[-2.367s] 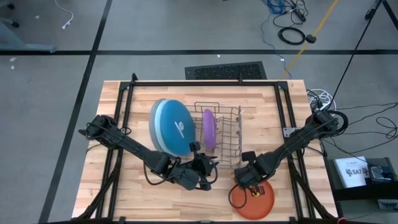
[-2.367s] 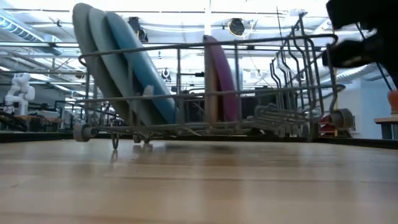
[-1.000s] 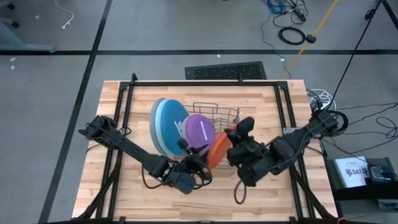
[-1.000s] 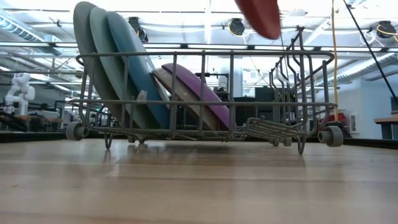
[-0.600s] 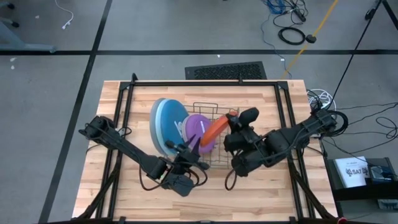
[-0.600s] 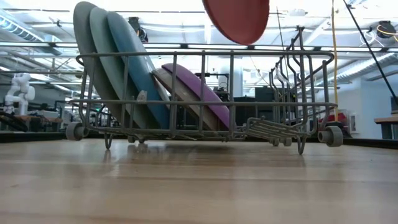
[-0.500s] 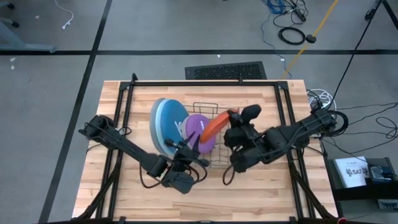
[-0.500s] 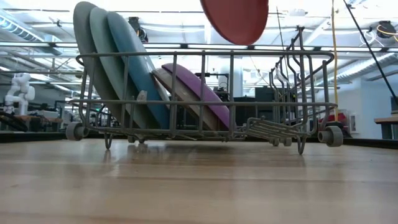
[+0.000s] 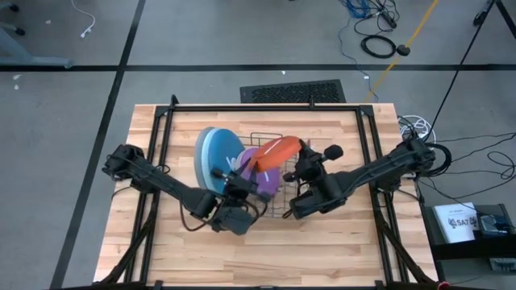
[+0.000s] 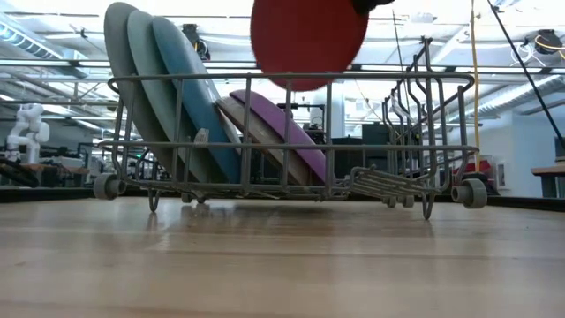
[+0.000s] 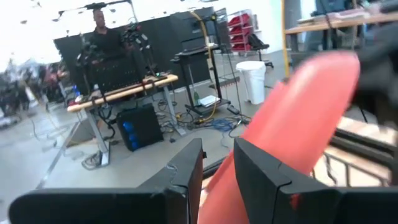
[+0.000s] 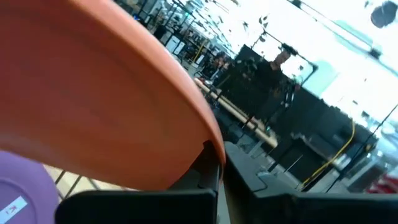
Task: Sort dishes
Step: Put the orange plate into the dish rack
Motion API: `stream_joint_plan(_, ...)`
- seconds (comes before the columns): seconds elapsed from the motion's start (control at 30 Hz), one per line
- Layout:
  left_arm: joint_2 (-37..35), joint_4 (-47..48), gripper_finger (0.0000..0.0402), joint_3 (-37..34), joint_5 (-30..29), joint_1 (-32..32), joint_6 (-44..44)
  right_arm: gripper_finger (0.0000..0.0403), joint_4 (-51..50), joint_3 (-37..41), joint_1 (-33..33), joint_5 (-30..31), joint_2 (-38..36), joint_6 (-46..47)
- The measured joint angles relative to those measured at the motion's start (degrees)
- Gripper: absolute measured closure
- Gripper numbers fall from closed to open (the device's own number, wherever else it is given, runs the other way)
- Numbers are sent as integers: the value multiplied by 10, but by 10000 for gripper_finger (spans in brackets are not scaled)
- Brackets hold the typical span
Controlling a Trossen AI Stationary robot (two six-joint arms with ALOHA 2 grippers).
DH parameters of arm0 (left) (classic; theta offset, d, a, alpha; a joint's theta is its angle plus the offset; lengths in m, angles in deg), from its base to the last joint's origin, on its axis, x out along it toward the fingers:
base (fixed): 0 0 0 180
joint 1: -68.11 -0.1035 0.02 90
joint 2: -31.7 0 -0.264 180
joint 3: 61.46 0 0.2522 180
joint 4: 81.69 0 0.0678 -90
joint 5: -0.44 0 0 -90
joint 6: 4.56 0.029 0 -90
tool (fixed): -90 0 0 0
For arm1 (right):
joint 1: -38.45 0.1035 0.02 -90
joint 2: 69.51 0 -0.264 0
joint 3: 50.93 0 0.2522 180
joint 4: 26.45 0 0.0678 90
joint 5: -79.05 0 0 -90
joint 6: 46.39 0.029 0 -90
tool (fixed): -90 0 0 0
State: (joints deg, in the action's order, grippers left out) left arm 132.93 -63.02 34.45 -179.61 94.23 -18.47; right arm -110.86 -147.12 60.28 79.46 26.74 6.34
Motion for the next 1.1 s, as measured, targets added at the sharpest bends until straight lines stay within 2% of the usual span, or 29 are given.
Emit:
stream_joint_plan(0.1,0,-1,306,0,9,-14,-22,402,19,38,-1,-3,1,40)
stream_joint_plan(0.3,-42,0,308,0,50,-29,15,402,9,45,3,-2,-4,68)
stream_joint_plan(0.47,-106,-11,311,0,55,-21,95,402,3,44,4,-2,-15,65)
stream_joint_plan(0.6,-147,-15,311,1,125,2,157,402,1,44,2,-3,-17,64)
stream_joint_plan(0.7,-154,-8,311,0,185,22,157,402,1,44,2,-3,-17,73)
stream_joint_plan(0.8,-155,10,311,0,248,45,107,402,1,44,3,-4,-18,97)
stream_joint_plan(0.9,-152,60,311,-2,296,55,-10,402,1,44,4,-4,-20,109)
stream_joint_plan(1.0,-140,53,311,-39,299,55,-101,402,2,44,4,-5,-24,112)
stream_joint_plan(1.1,-133,-6,311,-90,301,58,-138,402,-2,44,4,-5,-32,108)
